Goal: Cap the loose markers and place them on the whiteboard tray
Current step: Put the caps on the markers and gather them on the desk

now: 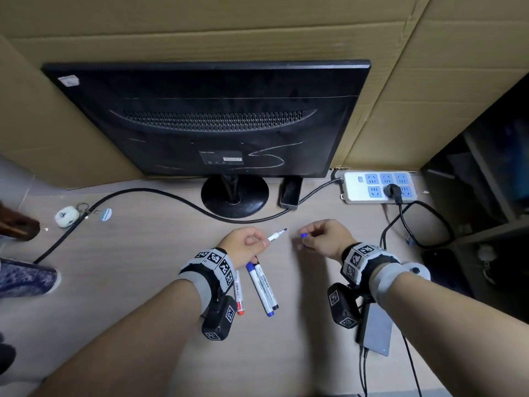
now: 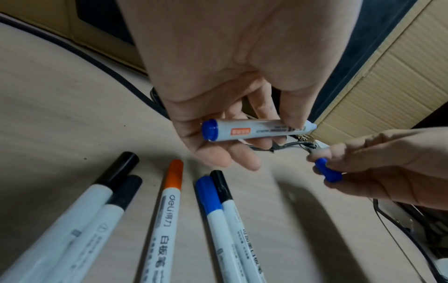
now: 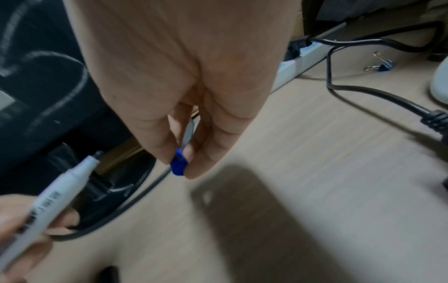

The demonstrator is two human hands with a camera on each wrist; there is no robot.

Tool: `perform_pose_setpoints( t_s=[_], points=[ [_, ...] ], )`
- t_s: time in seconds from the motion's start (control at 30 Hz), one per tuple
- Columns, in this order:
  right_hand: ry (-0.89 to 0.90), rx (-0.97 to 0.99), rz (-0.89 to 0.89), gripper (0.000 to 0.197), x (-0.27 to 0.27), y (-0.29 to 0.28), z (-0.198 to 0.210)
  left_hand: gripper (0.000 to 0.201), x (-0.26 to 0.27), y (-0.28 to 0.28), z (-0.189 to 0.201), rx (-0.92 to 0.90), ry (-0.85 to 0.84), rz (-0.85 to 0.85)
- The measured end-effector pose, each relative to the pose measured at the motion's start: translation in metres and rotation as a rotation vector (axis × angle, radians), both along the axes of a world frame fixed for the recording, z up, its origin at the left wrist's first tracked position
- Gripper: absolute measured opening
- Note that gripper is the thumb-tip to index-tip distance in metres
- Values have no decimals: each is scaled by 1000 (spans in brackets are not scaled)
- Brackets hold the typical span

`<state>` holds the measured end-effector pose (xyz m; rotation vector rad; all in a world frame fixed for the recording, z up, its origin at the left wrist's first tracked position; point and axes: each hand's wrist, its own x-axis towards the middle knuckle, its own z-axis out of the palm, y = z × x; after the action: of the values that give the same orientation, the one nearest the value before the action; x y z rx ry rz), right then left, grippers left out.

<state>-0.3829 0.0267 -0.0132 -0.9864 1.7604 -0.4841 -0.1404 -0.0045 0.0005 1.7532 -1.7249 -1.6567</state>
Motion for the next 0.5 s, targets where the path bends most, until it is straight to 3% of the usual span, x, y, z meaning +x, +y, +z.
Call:
perform_pose_setpoints(
  t_s=[0.3,0.5],
  points=[
    [-275,-119,15,14,19,9,44,14,25,19,36,-53,59,71],
    [-242,-170,75,21,27,17,58,11,47,24,59,-185,-30,11]
  ],
)
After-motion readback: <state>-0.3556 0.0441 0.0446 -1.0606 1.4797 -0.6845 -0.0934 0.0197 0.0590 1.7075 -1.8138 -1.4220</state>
